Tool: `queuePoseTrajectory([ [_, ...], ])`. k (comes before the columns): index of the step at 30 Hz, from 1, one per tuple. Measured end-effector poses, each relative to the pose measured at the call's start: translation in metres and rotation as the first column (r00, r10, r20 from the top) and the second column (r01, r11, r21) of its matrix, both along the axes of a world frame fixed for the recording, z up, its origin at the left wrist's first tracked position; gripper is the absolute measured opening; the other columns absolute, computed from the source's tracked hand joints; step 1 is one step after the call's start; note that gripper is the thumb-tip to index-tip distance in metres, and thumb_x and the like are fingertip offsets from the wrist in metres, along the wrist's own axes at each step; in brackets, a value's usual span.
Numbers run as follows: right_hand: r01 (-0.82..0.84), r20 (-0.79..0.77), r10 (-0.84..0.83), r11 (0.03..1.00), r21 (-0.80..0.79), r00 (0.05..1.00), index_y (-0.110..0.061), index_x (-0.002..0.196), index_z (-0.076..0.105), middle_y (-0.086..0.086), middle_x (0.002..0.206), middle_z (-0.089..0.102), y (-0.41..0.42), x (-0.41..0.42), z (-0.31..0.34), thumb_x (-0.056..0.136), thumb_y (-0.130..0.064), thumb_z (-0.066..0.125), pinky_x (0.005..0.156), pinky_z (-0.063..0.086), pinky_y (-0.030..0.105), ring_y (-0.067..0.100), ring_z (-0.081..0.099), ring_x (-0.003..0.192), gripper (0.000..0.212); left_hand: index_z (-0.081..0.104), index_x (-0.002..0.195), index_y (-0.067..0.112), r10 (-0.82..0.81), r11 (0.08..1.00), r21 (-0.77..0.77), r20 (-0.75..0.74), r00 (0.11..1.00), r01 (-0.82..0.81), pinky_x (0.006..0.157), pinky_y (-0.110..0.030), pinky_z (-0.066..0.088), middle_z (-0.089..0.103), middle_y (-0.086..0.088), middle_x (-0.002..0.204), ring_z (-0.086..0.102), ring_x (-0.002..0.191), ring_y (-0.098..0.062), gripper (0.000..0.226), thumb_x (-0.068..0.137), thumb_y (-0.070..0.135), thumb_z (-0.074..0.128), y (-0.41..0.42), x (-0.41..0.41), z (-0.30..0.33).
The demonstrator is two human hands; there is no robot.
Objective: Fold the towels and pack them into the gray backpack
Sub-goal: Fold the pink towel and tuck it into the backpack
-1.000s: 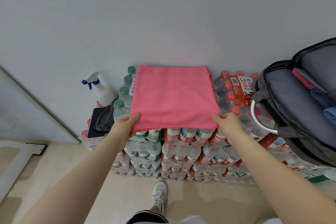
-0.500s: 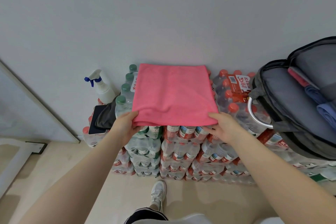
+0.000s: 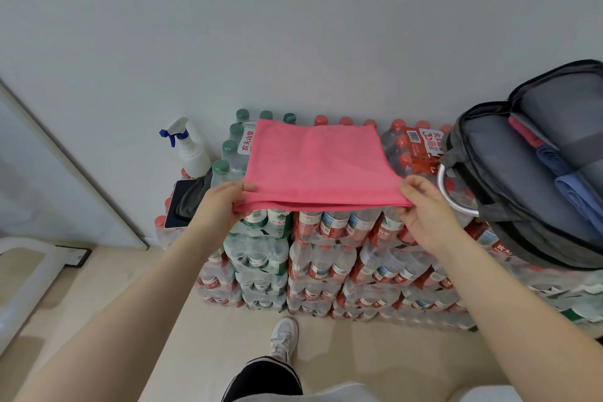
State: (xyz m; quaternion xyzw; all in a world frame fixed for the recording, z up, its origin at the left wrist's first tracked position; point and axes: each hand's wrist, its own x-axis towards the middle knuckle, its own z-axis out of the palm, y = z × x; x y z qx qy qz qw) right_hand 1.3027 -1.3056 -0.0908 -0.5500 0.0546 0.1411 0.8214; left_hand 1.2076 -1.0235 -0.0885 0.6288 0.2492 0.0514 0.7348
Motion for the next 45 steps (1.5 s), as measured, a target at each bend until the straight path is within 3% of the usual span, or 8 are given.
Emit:
queuePoseTrajectory([
  [4,-0.133,-0.190,0.103,0.979,-0.153,0.976,-0.007,0.082,0.054,0.002,0.073,0.050,-0.007,0.009,0.009,0.089,0.004,0.049,0.039,0.037,0.010,0.006,0.043,0.055,0.014,0.056,0.106,0.023,-0.237,0.793,0.520,-0.213,0.948,0.316,0.053,-0.022,0.037,0.053,-0.001,0.078,0.043,0.056,-0.014,0.041,0.076,-0.005,0.054,0.008,-0.003,0.012],
  [9,-0.161,-0.218,0.078,0.906,-0.391,0.973,-0.001,0.095,0.058,0.002,0.066,0.046,-0.007,0.030,0.016,0.088,0.000,0.055,0.032,0.026,0.009,0.000,0.035,0.036,0.008,0.066,0.092,0.003,-0.228,0.424,0.870,-0.165,0.959,0.251,0.056,-0.022,0.034,0.053,-0.004,0.073,0.045,0.063,-0.016,0.013,0.087,0.009,0.055,0.014,0.020,0.019],
  [14,-0.058,-0.225,0.043,0.996,-0.060,0.973,-0.006,0.083,0.059,0.006,0.073,0.061,0.006,0.059,0.031,0.089,-0.010,0.056,0.055,0.057,0.018,0.010,0.061,0.065,0.008,0.070,0.084,0.012,-0.213,0.710,0.678,-0.052,0.976,0.191,0.072,-0.016,0.039,0.053,0.006,0.097,0.052,0.087,-0.009,0.016,0.088,0.024,0.060,0.036,0.052,0.023],
  [17,-0.171,-0.145,0.167,0.985,-0.020,0.975,-0.010,0.097,0.058,0.011,0.100,0.065,0.013,0.078,0.037,0.092,-0.002,0.044,0.086,0.055,0.031,0.020,0.061,0.100,0.017,0.068,0.089,0.018,-0.201,0.823,0.537,-0.033,0.979,0.187,0.063,-0.012,0.039,0.061,0.016,0.079,0.053,0.070,0.003,0.016,0.092,0.026,0.054,0.044,0.075,0.026],
  [22,-0.072,0.081,0.175,0.723,-0.688,0.981,-0.008,0.107,0.061,0.003,0.086,0.062,0.034,0.120,0.030,0.086,-0.008,0.060,0.069,0.043,0.024,0.014,0.055,0.079,0.021,0.065,0.087,0.009,-0.177,0.888,0.423,-0.046,0.983,0.180,0.078,-0.033,0.044,0.058,-0.006,0.082,0.051,0.077,-0.018,0.024,0.091,0.029,0.054,0.060,0.128,0.025],
  [25,0.054,0.168,0.088,0.718,-0.694,0.982,0.003,0.095,0.065,0.023,0.097,0.065,0.048,0.144,0.020,0.085,-0.021,0.064,0.075,0.040,0.032,0.018,0.053,0.082,0.027,0.062,0.079,0.014,-0.147,0.912,0.377,-0.069,0.987,0.162,0.069,-0.031,0.038,0.052,-0.008,0.081,0.046,0.076,-0.018,0.022,0.092,0.029,0.053,0.065,0.157,0.022],
  [35,0.071,0.143,0.135,0.437,-0.897,0.981,-0.001,0.097,0.063,0.010,0.092,0.059,0.066,0.189,-0.005,0.094,-0.015,0.048,0.082,0.043,0.040,0.025,0.054,0.088,0.021,0.062,0.090,-0.002,-0.147,0.528,0.762,-0.352,0.924,0.374,0.052,-0.021,0.032,0.051,-0.003,0.066,0.048,0.073,-0.023,0.034,0.094,0.026,0.042,0.079,0.209,0.004],
  [45,0.109,0.142,0.142,0.216,-0.970,0.980,-0.007,0.081,0.050,0.021,0.095,0.061,0.074,0.207,-0.018,0.095,-0.015,0.042,0.069,0.030,0.029,0.031,0.053,0.087,0.019,0.045,0.062,0.011,-0.124,0.383,0.833,-0.383,0.916,0.400,0.051,-0.028,0.033,0.048,-0.004,0.061,0.051,0.067,-0.025,0.036,0.095,0.024,0.037,0.081,0.225,-0.004],
])
